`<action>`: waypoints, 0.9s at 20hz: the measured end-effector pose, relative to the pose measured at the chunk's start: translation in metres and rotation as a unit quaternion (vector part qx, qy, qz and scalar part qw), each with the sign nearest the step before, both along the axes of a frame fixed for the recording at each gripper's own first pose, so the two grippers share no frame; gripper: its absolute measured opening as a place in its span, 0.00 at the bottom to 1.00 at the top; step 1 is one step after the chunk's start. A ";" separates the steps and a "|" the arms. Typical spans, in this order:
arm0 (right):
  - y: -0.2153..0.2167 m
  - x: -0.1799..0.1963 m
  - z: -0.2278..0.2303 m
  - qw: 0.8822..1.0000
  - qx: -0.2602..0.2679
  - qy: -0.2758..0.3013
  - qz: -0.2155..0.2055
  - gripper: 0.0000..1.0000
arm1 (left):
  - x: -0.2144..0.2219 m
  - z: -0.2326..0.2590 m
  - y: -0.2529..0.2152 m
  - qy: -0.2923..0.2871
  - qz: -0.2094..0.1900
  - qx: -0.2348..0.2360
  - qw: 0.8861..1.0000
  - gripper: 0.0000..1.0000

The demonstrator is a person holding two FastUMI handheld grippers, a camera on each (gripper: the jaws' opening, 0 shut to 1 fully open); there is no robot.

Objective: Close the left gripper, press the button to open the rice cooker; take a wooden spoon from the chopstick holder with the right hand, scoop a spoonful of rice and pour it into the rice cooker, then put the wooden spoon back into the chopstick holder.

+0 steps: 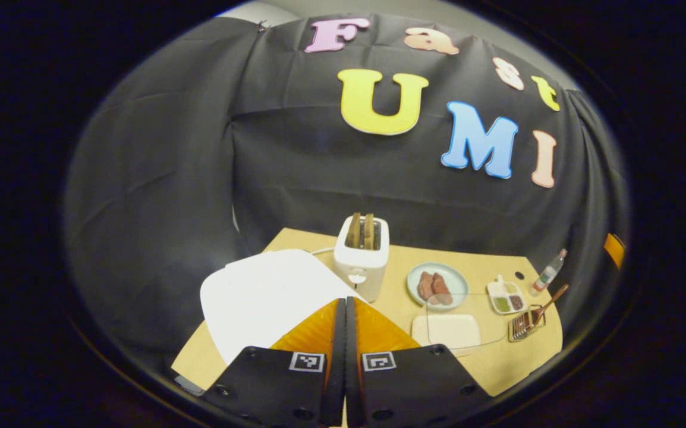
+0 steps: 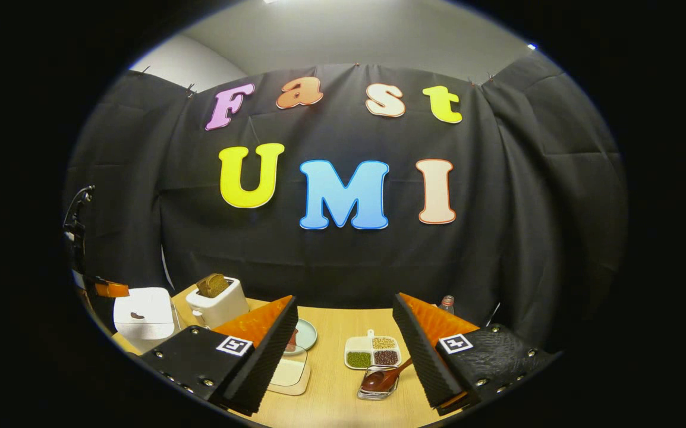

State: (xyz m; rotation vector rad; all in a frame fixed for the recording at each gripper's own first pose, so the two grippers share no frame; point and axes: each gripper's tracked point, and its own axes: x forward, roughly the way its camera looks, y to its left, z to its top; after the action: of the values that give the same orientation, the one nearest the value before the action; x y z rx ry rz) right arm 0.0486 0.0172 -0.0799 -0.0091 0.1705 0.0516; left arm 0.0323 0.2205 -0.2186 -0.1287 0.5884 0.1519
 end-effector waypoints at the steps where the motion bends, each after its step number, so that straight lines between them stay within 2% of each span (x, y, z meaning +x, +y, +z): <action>1: -0.001 0.000 -0.001 1.000 0.000 0.003 -0.002 0.98 | -0.002 -0.013 0.006 0.018 0.006 -0.001 1.000 0.10; 4: -0.006 0.000 -0.005 1.000 -0.003 0.008 -0.010 0.98 | -0.008 -0.043 0.022 0.057 0.022 -0.003 0.998 0.10; 6: -0.008 0.000 -0.008 1.000 -0.004 0.012 -0.013 0.96 | -0.010 -0.055 0.023 0.068 0.024 -0.017 0.997 0.10; 11: -0.007 0.002 -0.010 1.000 0.001 0.019 -0.018 0.98 | -0.012 -0.074 0.031 0.094 0.033 -0.013 0.995 0.10; 16: -0.001 0.002 -0.015 1.000 0.002 0.024 -0.013 0.96 | -0.011 -0.080 0.034 0.095 0.047 -0.036 0.994 0.09; 17: 0.000 0.003 -0.014 1.000 0.001 0.024 -0.011 0.96 | -0.010 -0.078 0.034 0.093 0.049 -0.039 0.994 0.12; 18: 0.001 0.002 -0.014 1.000 0.002 0.024 -0.010 0.98 | -0.011 -0.073 0.034 0.088 0.052 -0.037 0.994 0.10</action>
State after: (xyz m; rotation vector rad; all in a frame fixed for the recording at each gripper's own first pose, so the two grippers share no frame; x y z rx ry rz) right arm 0.0503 0.0182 -0.0935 -0.0030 0.2176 0.0316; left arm 0.0217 0.2544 -0.2915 -0.2193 0.7631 0.2433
